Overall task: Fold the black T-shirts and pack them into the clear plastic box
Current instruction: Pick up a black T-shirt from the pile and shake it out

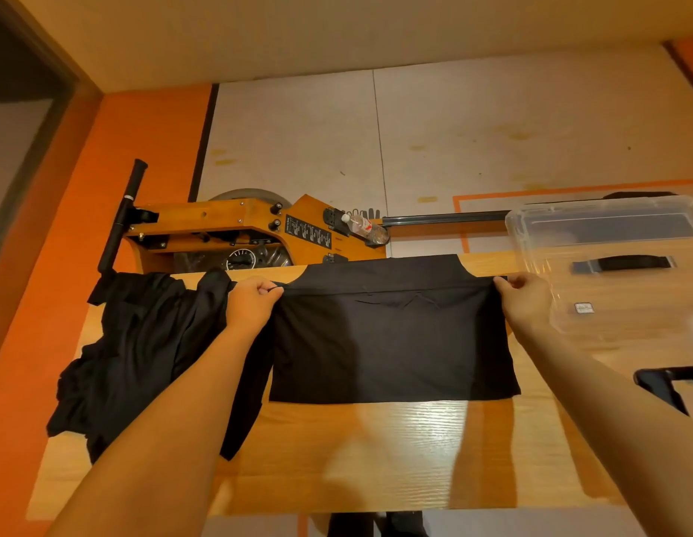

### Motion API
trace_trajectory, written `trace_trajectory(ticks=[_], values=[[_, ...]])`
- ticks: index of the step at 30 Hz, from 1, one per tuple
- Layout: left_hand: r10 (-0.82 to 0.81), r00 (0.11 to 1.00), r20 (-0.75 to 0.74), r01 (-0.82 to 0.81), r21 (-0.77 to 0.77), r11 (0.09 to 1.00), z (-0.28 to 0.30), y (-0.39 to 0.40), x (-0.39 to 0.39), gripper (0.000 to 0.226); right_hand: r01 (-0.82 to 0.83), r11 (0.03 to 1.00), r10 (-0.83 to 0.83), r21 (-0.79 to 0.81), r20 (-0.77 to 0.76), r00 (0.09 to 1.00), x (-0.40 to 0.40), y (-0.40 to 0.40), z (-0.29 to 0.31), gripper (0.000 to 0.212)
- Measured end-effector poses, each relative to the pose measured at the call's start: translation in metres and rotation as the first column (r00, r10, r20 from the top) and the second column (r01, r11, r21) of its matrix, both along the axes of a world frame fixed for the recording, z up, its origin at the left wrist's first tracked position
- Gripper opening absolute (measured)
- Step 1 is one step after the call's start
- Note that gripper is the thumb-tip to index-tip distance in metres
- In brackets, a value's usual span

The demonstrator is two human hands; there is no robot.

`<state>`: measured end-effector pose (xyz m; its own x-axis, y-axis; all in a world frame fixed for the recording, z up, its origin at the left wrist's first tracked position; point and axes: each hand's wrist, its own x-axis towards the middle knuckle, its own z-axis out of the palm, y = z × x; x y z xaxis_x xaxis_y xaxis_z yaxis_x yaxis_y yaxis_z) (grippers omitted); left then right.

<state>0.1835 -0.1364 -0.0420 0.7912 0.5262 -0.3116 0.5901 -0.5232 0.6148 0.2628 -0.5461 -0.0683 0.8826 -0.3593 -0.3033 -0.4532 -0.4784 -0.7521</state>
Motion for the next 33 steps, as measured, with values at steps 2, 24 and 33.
trace_trajectory(ticks=[2, 24, 33], values=[[-0.017, 1.000, -0.012, 0.017, 0.018, 1.000, -0.003, -0.001, 0.007, 0.011, 0.008, 1.000, -0.008, 0.003, 0.004, 1.000, 0.004, 0.002, -0.002, 0.018], [0.233, 0.971, 0.058, -0.235, 0.026, 0.972, -0.026, -0.065, -0.093, 0.028, 0.007, 0.975, -0.018, -0.221, -0.048, 0.999, -0.103, -0.001, -0.030, 0.030], [0.064, 0.996, -0.063, -0.047, 0.239, 0.970, -0.029, -0.085, -0.133, 0.054, -0.003, 0.955, -0.009, -0.295, -0.038, 0.999, -0.145, -0.005, -0.029, 0.031]])
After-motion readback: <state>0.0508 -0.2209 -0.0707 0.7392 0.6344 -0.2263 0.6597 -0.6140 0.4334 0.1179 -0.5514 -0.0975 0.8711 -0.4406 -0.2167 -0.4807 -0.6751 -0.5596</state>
